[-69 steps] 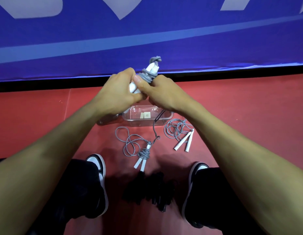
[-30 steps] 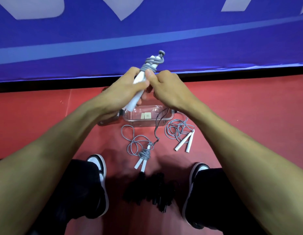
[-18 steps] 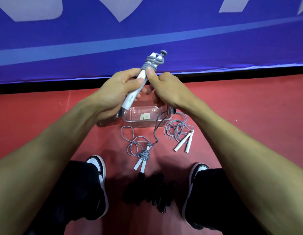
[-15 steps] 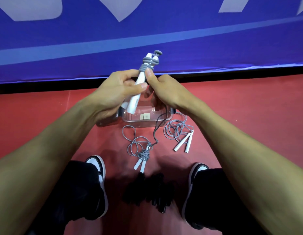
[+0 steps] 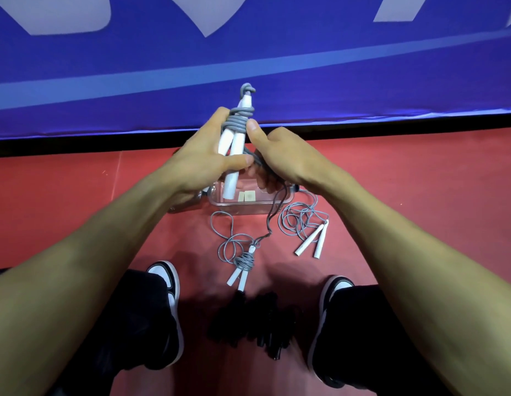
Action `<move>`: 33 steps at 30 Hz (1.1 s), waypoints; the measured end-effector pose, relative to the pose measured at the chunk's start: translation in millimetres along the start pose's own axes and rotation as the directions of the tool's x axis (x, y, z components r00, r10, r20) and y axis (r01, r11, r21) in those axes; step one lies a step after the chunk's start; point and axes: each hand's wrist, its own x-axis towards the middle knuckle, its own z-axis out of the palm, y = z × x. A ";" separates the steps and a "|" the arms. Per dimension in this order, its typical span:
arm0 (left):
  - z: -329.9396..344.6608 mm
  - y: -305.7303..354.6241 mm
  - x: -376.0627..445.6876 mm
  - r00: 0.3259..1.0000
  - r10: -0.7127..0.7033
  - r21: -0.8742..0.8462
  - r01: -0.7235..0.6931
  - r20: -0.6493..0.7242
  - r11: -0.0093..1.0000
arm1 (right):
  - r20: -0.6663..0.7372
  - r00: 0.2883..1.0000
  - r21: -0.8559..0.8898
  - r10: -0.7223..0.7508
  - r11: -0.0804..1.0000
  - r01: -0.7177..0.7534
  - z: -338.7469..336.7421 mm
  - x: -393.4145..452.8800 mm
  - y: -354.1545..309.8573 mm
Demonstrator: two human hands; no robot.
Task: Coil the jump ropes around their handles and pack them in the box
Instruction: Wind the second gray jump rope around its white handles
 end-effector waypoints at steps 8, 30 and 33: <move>9.5 4.4 -0.1 0.997 -0.076 -0.175 0.072 -0.013 0.982 | -0.040 0.999 -0.050 0.024 0.998 -0.026 -2.9 -0.2 3.1; 5.3 1.8 -4.2 0.994 0.072 0.290 -0.046 -0.081 0.956 | 0.082 0.995 0.128 -0.050 0.991 0.039 0.5 -7.4 -7.9; 8.8 4.9 -6.7 0.990 0.137 0.272 -0.125 -0.027 0.954 | 0.065 0.996 0.085 -0.056 0.995 0.051 -1.2 -6.9 -6.2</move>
